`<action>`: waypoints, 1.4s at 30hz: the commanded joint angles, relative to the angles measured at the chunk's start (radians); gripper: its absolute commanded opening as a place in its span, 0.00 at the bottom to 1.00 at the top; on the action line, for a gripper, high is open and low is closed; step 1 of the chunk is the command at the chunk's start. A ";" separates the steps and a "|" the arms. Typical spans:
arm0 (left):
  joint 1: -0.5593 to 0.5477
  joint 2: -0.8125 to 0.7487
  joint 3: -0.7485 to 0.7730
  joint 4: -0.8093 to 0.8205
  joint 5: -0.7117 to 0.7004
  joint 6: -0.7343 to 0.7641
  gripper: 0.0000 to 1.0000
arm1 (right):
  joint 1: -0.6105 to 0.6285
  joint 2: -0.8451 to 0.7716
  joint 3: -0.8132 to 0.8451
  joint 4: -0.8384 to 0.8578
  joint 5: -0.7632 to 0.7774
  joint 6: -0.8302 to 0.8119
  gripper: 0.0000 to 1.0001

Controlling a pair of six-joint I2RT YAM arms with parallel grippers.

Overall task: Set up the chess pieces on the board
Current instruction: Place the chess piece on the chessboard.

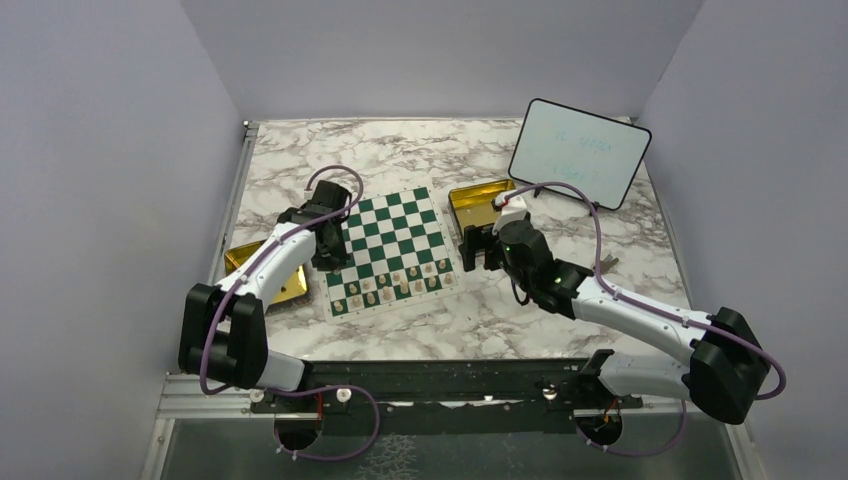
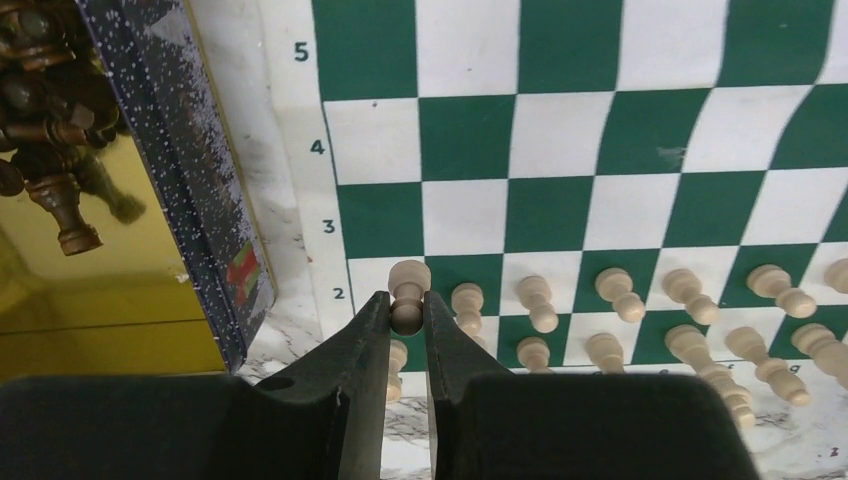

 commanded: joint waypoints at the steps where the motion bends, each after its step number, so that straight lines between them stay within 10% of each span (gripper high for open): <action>1: 0.028 0.008 -0.023 -0.030 0.040 -0.002 0.18 | 0.006 -0.025 -0.012 0.038 -0.024 0.008 1.00; 42: 0.036 0.099 -0.093 -0.004 0.068 -0.047 0.26 | 0.006 -0.035 -0.036 0.042 -0.021 -0.006 1.00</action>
